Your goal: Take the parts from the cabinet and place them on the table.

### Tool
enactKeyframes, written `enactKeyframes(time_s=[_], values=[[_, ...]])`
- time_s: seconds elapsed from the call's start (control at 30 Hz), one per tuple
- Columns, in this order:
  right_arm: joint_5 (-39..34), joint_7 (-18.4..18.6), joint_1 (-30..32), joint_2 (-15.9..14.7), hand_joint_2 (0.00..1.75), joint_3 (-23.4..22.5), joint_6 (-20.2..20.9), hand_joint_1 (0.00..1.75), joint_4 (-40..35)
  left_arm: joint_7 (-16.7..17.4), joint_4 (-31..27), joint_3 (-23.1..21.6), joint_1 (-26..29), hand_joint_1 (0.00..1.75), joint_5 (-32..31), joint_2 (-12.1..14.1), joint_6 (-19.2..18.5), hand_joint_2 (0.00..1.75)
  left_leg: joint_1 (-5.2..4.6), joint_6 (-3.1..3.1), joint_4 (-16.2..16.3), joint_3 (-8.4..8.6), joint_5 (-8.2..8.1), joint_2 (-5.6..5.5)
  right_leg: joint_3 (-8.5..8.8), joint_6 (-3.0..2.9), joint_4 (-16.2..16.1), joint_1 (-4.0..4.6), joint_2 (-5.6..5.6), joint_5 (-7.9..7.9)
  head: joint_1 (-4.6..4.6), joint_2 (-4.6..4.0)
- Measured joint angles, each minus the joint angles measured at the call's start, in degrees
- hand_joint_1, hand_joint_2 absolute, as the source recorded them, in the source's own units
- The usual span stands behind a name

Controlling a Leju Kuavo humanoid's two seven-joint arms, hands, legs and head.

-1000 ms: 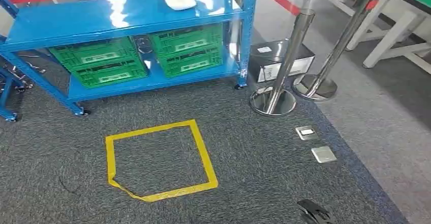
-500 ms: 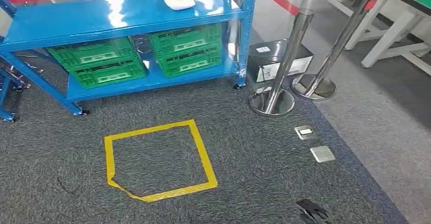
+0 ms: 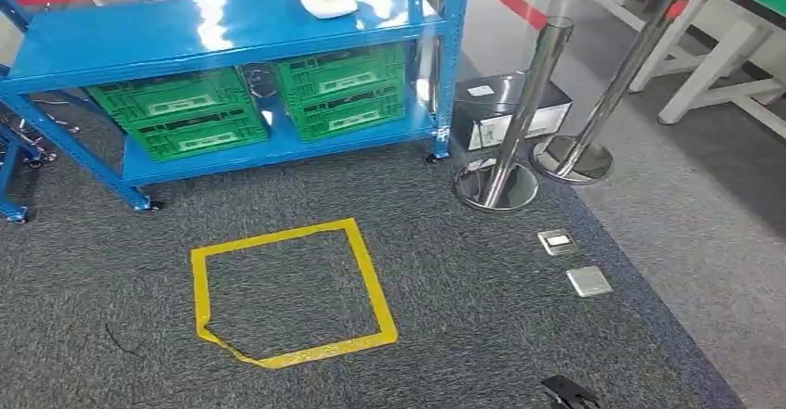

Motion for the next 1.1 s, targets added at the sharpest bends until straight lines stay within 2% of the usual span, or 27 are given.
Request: enactKeyframes(time_s=[0.4, 0.43, 0.9, 0.93, 1.1], values=[[2.9, -2.2, 3.4, 1.2, 0.00, -2.6, 0.7, 0.00, -2.8, -1.4, -2.7, 17.0, 4.2, 0.00, -16.7, -1.8, -3.0, 0.00, 0.00, 0.00, 0.0, 0.00, 0.00, 0.00, 0.00, -0.01, 0.0, -0.01, 0.00, -0.02, 0.00, 0.00], [3.3, -2.4, 3.7, 1.3, 1.75, -2.9, 0.8, 0.00, -3.1, -1.5, -2.9, 18.5, 4.6, 0.00, -18.1, -2.0, -3.2, 0.00, 0.00, 0.00, 0.0, 0.00, -0.01, 0.00, 0.00, -0.01, 0.0, -0.01, 0.00, -0.02, 0.00, 0.00], [6.5, -4.9, 7.7, 2.7, 1.75, -6.6, 1.7, 0.00, -6.7, -3.3, -6.5, 39.9, 9.5, 0.00, -37.1, -3.6, -6.6, 0.00, 0.00, -0.03, 0.0, 0.00, -0.06, 0.00, 0.00, -0.03, 0.0, -0.01, 0.00, -0.04, 0.00, 0.00], [6.6, -5.1, 7.9, 2.8, 0.00, -7.0, 1.7, 0.00, -7.0, -3.3, -6.8, 41.4, 9.7, 0.00, -38.4, -3.7, -6.8, 0.00, 0.00, -0.03, 0.0, 0.00, -0.06, 0.00, 0.01, -0.03, 0.0, -0.01, 0.00, -0.04, 0.00, 0.00], [7.4, -5.6, 8.5, 3.0, 0.00, -8.1, 1.7, 0.00, -8.0, -3.8, -7.6, 47.3, 10.5, 0.00, -41.3, -4.2, -7.3, 0.00, 0.00, -0.04, 0.0, 0.01, -0.06, 0.00, -0.02, -0.04, 0.0, -0.01, 0.00, -0.05, 0.00, 0.00]])
